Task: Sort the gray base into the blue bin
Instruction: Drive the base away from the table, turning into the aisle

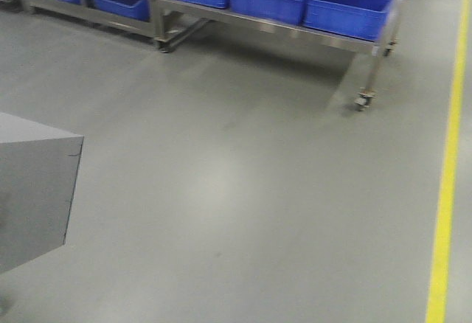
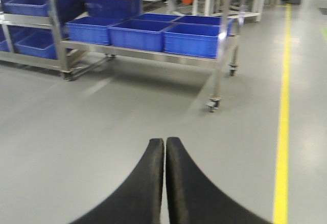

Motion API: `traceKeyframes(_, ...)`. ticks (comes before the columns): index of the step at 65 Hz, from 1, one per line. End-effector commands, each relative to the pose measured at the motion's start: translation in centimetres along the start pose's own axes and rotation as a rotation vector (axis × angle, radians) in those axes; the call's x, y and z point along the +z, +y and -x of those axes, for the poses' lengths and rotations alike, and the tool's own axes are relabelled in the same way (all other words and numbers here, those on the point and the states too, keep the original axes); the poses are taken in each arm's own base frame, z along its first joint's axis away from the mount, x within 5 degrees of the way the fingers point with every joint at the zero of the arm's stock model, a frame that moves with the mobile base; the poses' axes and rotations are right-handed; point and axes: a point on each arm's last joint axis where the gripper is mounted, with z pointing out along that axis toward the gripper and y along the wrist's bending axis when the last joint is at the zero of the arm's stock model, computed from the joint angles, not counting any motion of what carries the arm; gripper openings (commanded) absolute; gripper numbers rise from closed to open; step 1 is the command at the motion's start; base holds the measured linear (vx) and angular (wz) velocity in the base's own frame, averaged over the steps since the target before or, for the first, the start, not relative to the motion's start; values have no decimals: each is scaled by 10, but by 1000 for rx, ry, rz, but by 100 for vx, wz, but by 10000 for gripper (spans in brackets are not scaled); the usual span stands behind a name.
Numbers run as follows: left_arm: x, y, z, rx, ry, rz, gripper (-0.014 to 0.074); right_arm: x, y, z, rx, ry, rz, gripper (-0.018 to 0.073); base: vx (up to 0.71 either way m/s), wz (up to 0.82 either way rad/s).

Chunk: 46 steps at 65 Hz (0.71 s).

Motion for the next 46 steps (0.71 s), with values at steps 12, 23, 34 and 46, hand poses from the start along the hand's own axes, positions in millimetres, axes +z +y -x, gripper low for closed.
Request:
traceKeyframes(12, -1, -2, 18, -22, -124, -8, 2, 0, 0, 6, -20, -74, -1, -5, 10, -58)
traceKeyframes(23, -1, -2, 18, -22, -124, -8, 2, 0, 0, 6, -20, -74, -1, -5, 13, -61)
traceKeyframes(34, -1, -2, 18, -22, -124, -8, 2, 0, 0, 6, -20, -74, -1, -5, 15, -63)
traceKeyframes(46, -1, -2, 18, -22, -124, -8, 2, 0, 0, 6, -20, -74, -1, -5, 16, -56)
